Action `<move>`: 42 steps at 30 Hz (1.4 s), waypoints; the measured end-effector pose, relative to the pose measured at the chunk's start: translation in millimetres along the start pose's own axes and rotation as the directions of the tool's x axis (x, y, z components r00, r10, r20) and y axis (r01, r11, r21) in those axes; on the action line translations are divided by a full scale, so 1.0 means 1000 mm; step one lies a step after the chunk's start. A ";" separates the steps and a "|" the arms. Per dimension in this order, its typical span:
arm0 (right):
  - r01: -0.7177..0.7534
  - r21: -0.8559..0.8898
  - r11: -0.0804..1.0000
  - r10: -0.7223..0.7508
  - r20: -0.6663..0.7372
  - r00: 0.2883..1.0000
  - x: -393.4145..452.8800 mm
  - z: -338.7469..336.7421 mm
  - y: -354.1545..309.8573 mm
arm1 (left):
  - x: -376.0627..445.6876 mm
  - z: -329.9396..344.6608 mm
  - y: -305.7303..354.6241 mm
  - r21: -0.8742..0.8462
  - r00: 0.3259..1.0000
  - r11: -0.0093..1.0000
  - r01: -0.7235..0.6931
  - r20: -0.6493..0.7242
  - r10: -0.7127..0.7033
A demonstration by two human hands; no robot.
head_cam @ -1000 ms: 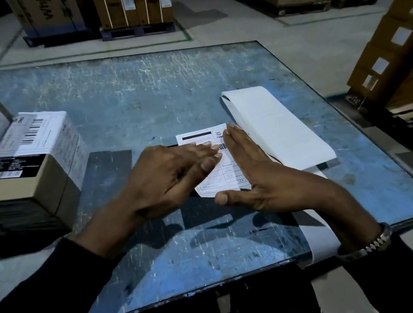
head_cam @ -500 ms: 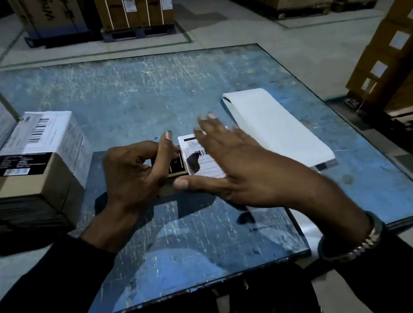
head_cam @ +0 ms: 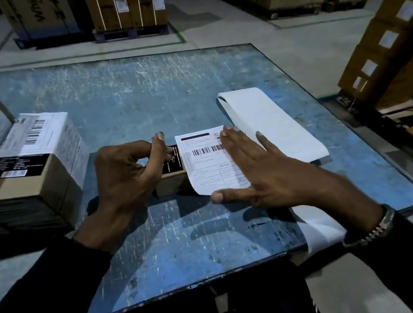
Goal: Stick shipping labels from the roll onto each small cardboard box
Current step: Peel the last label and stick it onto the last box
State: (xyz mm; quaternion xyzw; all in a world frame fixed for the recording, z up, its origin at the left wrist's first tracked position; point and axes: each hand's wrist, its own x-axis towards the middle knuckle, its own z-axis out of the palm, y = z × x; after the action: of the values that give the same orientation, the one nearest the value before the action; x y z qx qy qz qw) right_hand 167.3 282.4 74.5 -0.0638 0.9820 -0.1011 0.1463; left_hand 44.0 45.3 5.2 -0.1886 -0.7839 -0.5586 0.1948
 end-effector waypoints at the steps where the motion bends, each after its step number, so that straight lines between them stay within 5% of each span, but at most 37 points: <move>1: -0.028 0.025 0.999 0.027 0.027 0.999 -0.003 -0.003 0.002 | 0.000 -0.003 0.012 0.009 0.999 0.999 -0.037 0.004 0.037; 4: -0.111 0.117 0.987 0.107 0.035 0.994 -0.010 -0.018 -0.001 | -0.004 -0.010 0.033 0.052 0.988 0.987 -0.152 -0.033 0.154; 10: 0.017 0.308 0.951 0.090 -0.330 0.940 -0.006 -0.019 -0.066 | -0.003 -0.014 0.037 0.010 0.994 0.995 -0.104 0.031 0.104; 17: 0.061 0.084 0.995 -0.032 -0.313 0.949 0.017 0.027 -0.065 | 0.000 -0.017 0.036 0.065 0.984 0.983 -0.172 0.059 0.169; 28: -0.161 0.169 0.972 0.191 -0.179 0.965 -0.003 0.002 -0.018 | 0.001 -0.017 0.034 0.048 0.974 0.975 -0.218 0.072 0.214; 31: -0.087 0.226 0.970 0.159 -0.320 0.934 -0.006 -0.007 -0.037 | 0.001 -0.018 0.036 0.067 0.971 0.971 -0.230 0.079 0.224; 36: 0.109 0.172 0.979 -0.067 -0.235 0.970 0.012 0.014 -0.067 | 0.000 -0.019 0.037 0.067 0.971 0.971 -0.228 0.094 0.221; 42: 0.011 0.153 0.988 0.035 -0.297 0.954 0.010 0.028 -0.027 | 0.001 -0.018 0.035 0.106 0.971 0.967 -0.233 0.087 0.224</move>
State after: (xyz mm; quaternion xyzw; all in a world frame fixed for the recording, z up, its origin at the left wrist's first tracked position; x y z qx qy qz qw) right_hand 168.4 250.1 51.3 -0.0305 0.9825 -0.1835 0.0013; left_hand 62.5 38.8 39.3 -0.2869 -0.7945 -0.4788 0.2391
